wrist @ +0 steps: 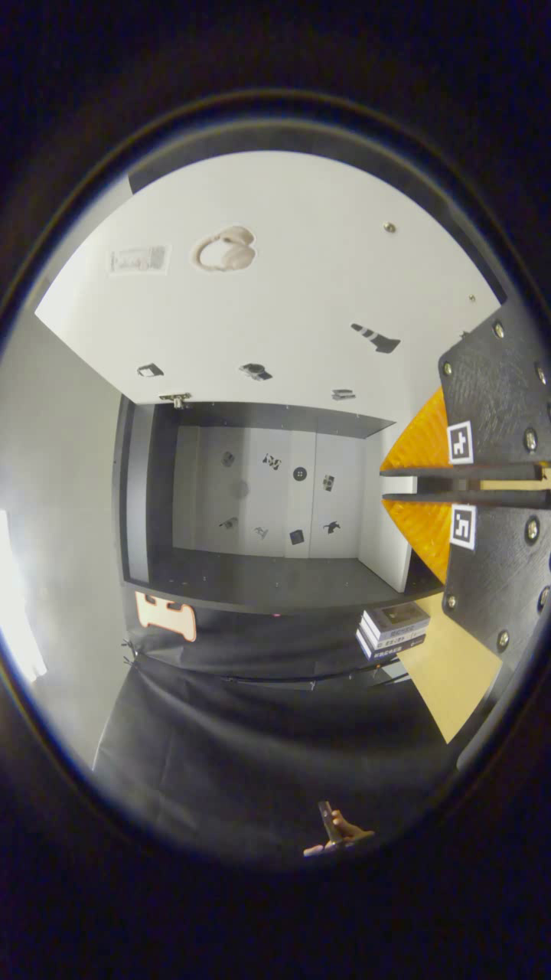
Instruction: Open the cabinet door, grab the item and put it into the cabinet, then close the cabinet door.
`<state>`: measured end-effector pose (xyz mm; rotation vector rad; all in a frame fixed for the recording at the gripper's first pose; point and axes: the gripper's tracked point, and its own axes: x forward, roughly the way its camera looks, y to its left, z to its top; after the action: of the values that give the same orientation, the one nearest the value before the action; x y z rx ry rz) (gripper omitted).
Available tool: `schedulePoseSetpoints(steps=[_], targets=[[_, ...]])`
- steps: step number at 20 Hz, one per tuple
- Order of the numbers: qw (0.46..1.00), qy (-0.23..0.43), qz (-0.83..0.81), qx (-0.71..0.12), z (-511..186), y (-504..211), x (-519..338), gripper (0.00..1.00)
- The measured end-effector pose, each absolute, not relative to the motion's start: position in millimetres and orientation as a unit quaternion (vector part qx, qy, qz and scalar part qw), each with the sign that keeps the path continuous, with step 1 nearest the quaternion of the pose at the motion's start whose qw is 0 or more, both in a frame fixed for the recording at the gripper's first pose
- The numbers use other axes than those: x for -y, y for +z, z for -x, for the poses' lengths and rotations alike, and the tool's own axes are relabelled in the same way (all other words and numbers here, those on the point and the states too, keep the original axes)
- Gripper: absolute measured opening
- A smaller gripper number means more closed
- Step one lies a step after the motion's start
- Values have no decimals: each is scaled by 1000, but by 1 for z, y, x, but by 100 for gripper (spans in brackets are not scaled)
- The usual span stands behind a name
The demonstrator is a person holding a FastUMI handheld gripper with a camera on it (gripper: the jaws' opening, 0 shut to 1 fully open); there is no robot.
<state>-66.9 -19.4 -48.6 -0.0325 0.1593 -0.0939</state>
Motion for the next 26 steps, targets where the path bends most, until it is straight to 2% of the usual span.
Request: schedulePoseSetpoints(steps=[8, 9, 11, 12, 13, 18, 26], targets=[[981, 42, 34, -189, 42, -167, -24, 6], [975, 51, 35, -212, 42, -188, -26, 21], [964, 68, 31, -254, 47, -231, -30, 58], [958, 73, 28, -277, 47, -253, -30, 64], [950, 78, 27, -300, 51, -273, -30, 74], [919, 100, 37, -379, 64, -359, -30, 76], [876, 136, 60, -459, 97, -442, -24, 77]])
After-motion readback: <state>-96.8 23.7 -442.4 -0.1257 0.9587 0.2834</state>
